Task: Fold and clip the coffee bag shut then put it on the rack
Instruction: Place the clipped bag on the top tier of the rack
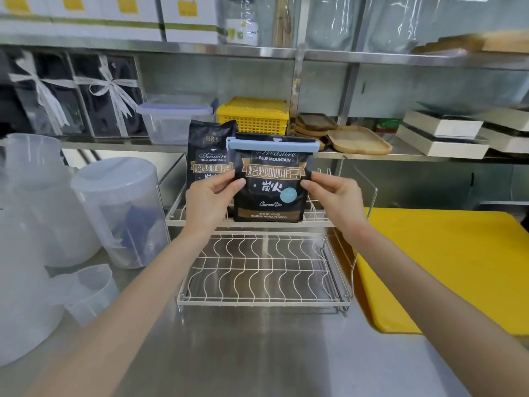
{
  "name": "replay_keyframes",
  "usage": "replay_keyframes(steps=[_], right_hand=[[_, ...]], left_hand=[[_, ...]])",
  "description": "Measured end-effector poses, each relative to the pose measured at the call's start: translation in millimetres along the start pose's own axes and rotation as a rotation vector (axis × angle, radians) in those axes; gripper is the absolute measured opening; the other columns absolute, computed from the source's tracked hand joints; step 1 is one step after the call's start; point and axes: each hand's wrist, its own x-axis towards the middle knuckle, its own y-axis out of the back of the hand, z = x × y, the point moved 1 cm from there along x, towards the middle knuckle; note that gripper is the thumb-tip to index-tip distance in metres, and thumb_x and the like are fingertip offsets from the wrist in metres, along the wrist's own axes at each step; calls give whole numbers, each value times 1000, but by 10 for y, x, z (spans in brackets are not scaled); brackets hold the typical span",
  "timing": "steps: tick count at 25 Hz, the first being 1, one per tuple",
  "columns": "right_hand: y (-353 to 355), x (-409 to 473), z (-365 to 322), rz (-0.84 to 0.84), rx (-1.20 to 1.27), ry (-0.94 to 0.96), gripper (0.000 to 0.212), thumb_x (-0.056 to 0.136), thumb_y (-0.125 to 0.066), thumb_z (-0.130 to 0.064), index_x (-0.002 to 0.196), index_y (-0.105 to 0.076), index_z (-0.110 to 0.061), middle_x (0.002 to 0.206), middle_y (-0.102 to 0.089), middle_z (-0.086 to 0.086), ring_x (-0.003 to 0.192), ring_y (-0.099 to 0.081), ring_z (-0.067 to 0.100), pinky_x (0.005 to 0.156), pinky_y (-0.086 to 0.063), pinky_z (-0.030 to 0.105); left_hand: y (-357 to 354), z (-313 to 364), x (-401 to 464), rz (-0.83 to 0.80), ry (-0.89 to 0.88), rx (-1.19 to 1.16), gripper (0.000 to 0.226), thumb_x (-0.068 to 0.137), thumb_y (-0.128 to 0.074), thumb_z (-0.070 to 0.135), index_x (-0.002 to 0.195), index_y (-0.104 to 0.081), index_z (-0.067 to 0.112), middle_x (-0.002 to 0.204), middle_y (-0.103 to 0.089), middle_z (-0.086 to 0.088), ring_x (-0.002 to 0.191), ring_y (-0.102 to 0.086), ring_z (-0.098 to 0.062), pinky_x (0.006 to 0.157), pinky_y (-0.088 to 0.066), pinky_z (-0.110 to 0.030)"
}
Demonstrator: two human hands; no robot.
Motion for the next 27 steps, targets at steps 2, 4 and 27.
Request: replay_keyframes(steps=[2, 4, 27], right_hand=[[-34, 178, 5, 30, -27, -7, 20, 81, -60, -15, 101, -66, -14, 92, -66, -4, 79, -61, -2, 64, -52, 7], [-64, 372, 28, 63, -66, -19, 18, 81, -61, -17, 98, -67, -16, 89, -65, -7, 74, -59, -5, 58, -48, 3], [-394, 1085, 755, -51, -333, -216, 25, 81, -61, -20, 103, -62, -9, 108, -67, 13, 88, -54, 15, 76, -48, 31]], left_hand=[[-51, -8, 168, 2, -13, 4, 34, 78, -64, 16, 112, -60, 10, 117, -64, -9, 103, -60, -13, 94, -49, -36], [-104, -31, 346, 22, -10, 0, 34, 78, -65, 14, 111, -60, 10, 113, -65, -8, 96, -60, -8, 89, -51, -27], [-385, -639, 1069, -93, -89, 548, 16, 79, -63, 16, 85, -66, 2, 79, -71, -18, 75, -65, -28, 74, -50, -35]])
